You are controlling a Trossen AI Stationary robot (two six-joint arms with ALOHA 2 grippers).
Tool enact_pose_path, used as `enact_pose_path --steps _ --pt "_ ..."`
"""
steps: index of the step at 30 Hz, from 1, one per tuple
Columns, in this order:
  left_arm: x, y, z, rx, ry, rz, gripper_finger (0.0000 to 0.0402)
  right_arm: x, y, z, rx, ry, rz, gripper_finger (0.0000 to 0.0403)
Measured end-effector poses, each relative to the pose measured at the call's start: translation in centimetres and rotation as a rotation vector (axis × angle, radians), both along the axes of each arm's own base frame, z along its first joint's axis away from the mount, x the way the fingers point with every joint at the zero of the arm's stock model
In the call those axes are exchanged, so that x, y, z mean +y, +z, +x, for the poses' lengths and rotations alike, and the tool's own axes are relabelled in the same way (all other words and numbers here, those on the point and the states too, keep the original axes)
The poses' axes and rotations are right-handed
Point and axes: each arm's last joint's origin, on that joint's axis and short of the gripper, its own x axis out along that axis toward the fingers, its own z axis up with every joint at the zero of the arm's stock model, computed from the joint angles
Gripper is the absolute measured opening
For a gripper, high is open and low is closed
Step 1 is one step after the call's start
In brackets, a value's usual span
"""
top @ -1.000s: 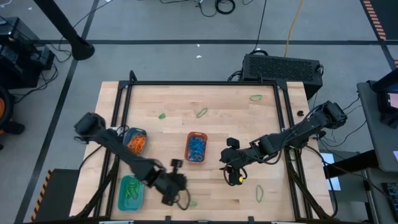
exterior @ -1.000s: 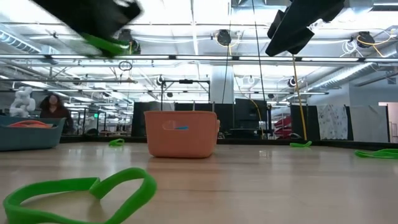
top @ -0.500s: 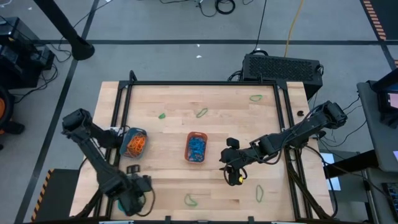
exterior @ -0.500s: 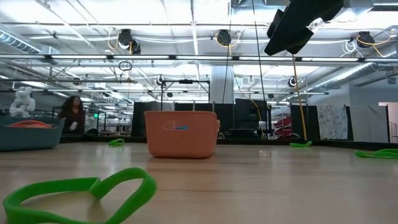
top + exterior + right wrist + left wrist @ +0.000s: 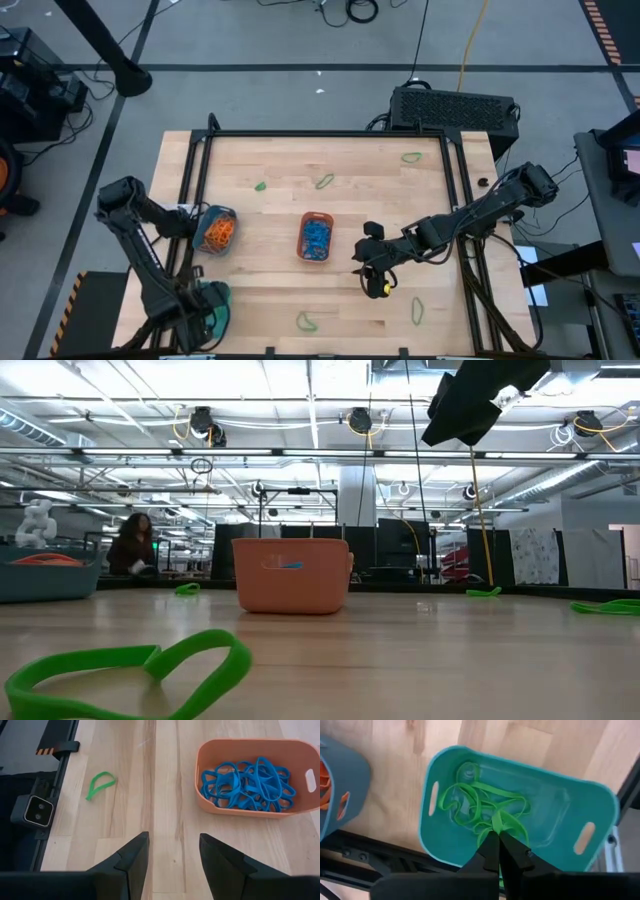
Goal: Sort rubber bands into baskets
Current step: Put the green rubber band into the green bin
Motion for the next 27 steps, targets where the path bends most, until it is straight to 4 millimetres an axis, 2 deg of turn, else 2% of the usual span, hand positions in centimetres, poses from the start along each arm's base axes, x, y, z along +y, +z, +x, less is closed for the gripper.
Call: enact_pose_path --steps 8,27 --pt "0.6 -1.2 -0.3 0.024 0.0 0.042 0.0017 0.0 0.0 0.0 -0.001 0.0 0.001 0.0167" --pt "0.7 -1.2 -0.3 0.001 -0.006 0.057 0.009 0.0 0.0 0.0 -0.001 0.0 0.0 0.0167"
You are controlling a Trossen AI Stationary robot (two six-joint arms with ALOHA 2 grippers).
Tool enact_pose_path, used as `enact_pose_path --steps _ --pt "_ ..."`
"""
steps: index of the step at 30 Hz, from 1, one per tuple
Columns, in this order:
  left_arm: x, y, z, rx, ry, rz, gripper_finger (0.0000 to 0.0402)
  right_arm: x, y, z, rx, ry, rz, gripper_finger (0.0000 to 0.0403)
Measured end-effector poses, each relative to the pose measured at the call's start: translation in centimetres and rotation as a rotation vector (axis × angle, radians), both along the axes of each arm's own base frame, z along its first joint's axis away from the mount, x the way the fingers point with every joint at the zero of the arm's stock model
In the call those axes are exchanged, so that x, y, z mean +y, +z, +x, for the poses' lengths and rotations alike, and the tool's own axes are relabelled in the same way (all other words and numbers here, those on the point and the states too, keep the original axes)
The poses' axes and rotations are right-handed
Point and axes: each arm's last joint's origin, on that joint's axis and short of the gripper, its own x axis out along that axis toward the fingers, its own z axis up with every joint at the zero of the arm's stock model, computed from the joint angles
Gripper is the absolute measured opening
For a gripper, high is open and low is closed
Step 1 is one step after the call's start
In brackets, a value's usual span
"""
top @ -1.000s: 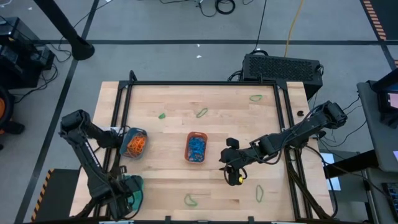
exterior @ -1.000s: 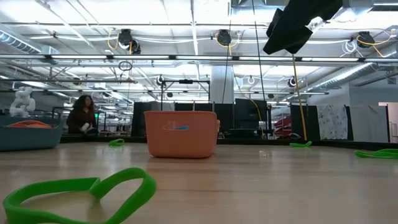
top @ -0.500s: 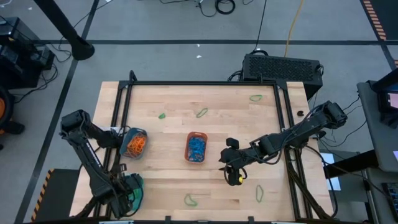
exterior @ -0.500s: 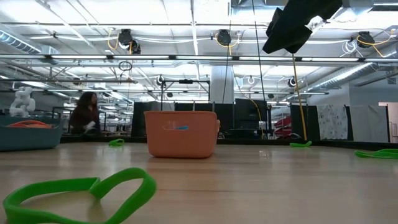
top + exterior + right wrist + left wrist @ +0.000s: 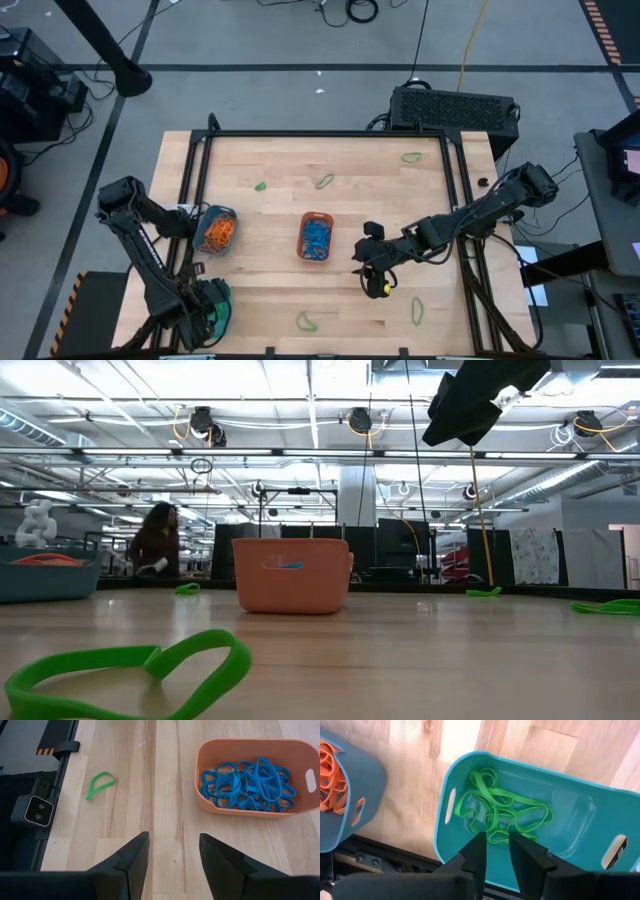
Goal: Sort rubber bands into baskets
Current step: Put the green rubber band into the green bin
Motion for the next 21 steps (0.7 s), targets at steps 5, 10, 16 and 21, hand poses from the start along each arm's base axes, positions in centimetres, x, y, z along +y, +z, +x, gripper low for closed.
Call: enact_pose_path --steps 5,10,16,21 --pt "0.0 0.0 0.1 -0.023 -0.001 0.014 0.0096 0.0 0.0 0.0 0.0 0.0 0.0 0.0167" --pt "0.6 0.1 1.1 -0.184 -0.052 0.112 0.0095 0.0 0.0 0.0 0.0 0.0 0.0 0.0167" --pt "2.4 0.9 3.7 -0.554 -0.216 0.488 0.0095 0.0 0.1 0.1 -0.013 0.001 -0.012 0.0167" --pt "7.1 1.2 6.9 -0.454 -0.128 0.678 0.0095 -0.3 -0.2 0.0 -0.03 -0.013 -0.1 0.0167"
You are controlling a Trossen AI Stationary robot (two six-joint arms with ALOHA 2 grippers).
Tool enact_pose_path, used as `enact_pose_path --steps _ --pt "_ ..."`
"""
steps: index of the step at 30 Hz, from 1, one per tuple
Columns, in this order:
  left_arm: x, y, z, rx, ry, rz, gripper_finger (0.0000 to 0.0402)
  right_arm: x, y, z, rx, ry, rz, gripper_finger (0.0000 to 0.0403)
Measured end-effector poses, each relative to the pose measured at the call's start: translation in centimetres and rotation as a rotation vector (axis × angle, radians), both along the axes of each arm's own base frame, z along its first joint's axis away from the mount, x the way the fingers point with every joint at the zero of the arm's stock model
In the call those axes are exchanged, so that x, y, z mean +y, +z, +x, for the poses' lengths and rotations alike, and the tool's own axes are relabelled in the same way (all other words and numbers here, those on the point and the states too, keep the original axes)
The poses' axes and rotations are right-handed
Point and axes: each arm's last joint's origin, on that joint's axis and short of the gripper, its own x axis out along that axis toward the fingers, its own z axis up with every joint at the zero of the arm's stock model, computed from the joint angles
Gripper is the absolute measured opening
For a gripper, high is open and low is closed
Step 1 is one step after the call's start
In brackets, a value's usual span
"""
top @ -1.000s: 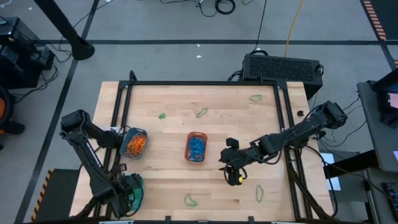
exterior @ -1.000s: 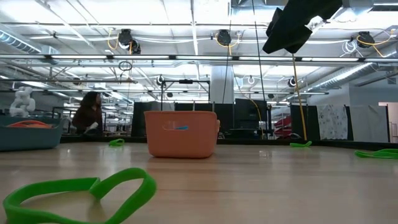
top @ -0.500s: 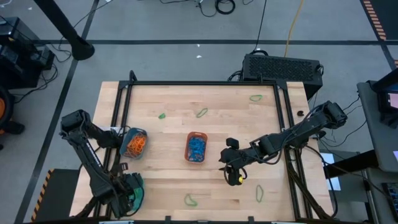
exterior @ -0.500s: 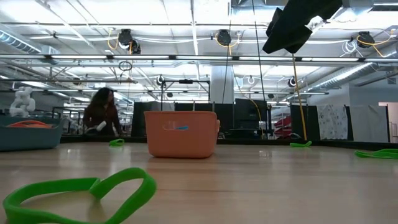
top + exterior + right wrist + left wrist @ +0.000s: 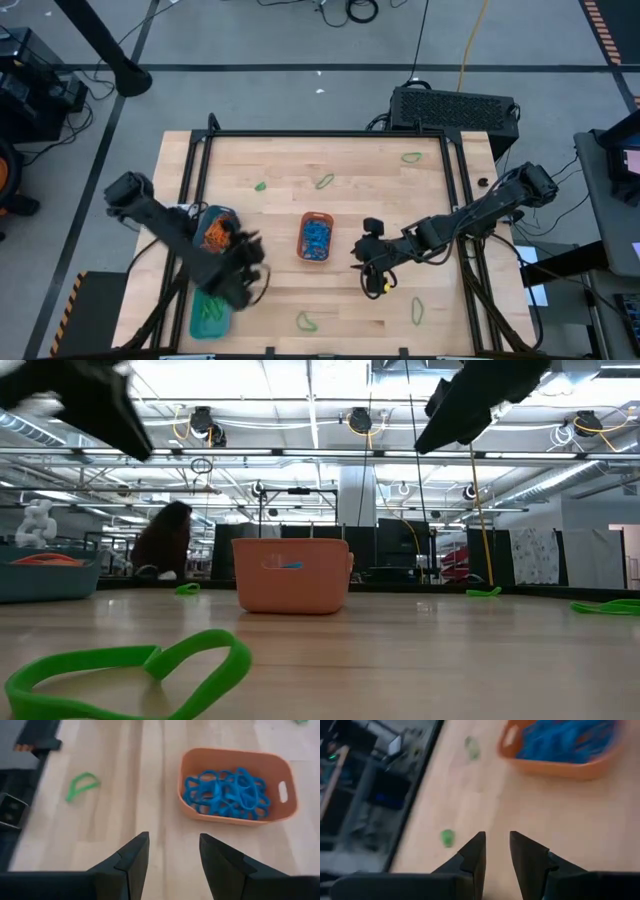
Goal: Sort rubber bands into baskets
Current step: Put the green rubber band into the green bin
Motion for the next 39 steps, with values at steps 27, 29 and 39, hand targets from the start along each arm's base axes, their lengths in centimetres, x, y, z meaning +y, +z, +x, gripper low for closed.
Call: enact_pose_path --steps 27,29,39 --pt "26.2 -2.7 1.9 0.094 0.273 -0.32 0.0103 -2.0 -2.2 0.1 -0.004 0.135 -0.215 0.0167" --pt "26.7 -2.9 2.0 0.097 0.247 -0.354 0.0115 -2.4 -2.2 0.3 -0.004 0.133 -0.226 0.0167" --pt "28.2 -3.9 1.7 0.121 0.248 -0.44 0.021 -4.5 -2.2 0.8 0.011 0.078 -0.212 0.0167"
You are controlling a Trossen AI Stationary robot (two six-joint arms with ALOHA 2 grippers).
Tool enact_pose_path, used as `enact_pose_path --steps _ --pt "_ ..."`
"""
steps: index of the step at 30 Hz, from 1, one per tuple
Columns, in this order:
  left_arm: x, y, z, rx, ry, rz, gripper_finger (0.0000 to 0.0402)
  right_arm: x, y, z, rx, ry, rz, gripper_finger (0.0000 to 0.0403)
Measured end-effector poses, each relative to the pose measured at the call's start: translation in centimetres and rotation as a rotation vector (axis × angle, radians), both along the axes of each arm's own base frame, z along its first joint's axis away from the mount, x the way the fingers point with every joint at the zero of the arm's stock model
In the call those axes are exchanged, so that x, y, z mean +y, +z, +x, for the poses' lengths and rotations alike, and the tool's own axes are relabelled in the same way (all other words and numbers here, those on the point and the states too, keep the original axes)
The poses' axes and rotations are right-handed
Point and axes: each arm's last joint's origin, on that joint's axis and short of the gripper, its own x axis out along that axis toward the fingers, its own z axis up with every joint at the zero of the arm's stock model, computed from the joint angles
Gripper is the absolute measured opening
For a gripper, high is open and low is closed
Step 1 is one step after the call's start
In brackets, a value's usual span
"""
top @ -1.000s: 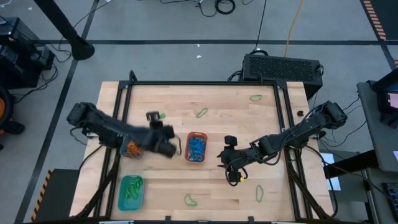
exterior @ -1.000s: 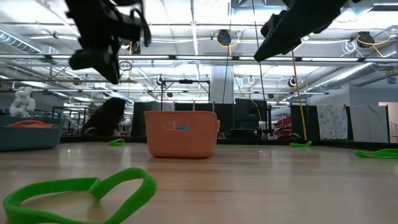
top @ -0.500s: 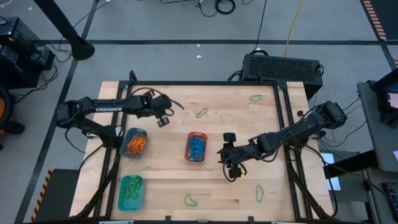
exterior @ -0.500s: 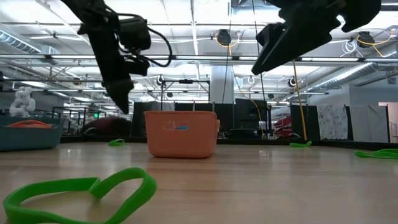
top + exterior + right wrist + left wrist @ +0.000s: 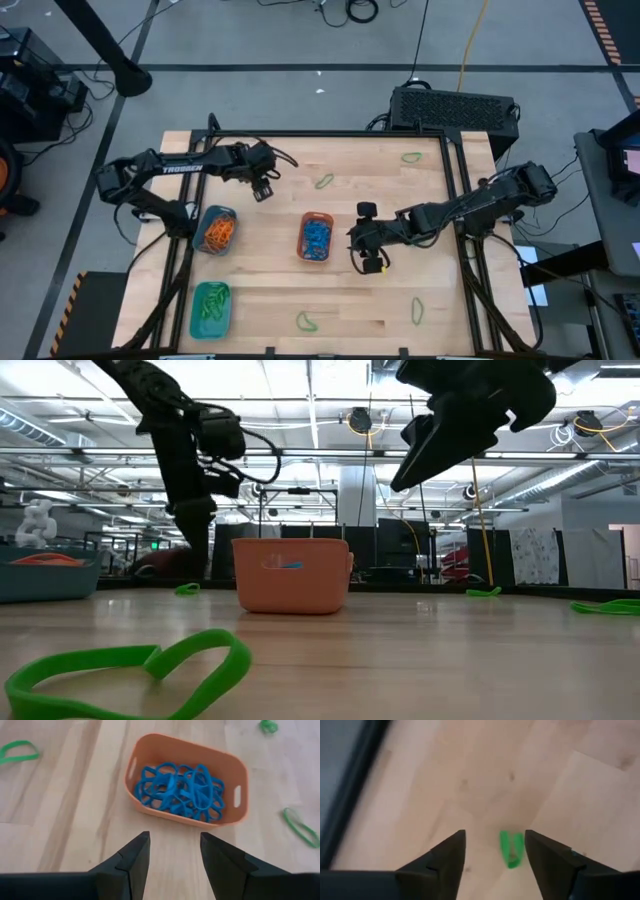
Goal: Sort rubber bands into baskets
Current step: Put the green rubber band into the green bin
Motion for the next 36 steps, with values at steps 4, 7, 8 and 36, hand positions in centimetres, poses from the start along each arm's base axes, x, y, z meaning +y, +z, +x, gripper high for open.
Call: enact_pose_path --steps 4,7,8,36 --pt "0.8 -1.2 0.0 0.003 0.008 -0.098 0.023 -0.4 0.0 0.1 0.009 0.017 0.041 0.0167" --pt "1.3 -2.4 -0.1 0.057 0.029 -0.136 0.0237 -0.4 0.0 0.1 0.009 0.015 0.043 0.0167" --pt "1.5 -2.8 -0.1 0.073 0.034 -0.148 0.0238 -0.4 0.0 0.1 0.009 0.015 0.044 0.0167" --pt "2.1 -5.2 -0.1 0.109 -0.049 -0.335 0.0043 -0.4 -0.1 0.1 0.014 0.003 0.053 0.0167"
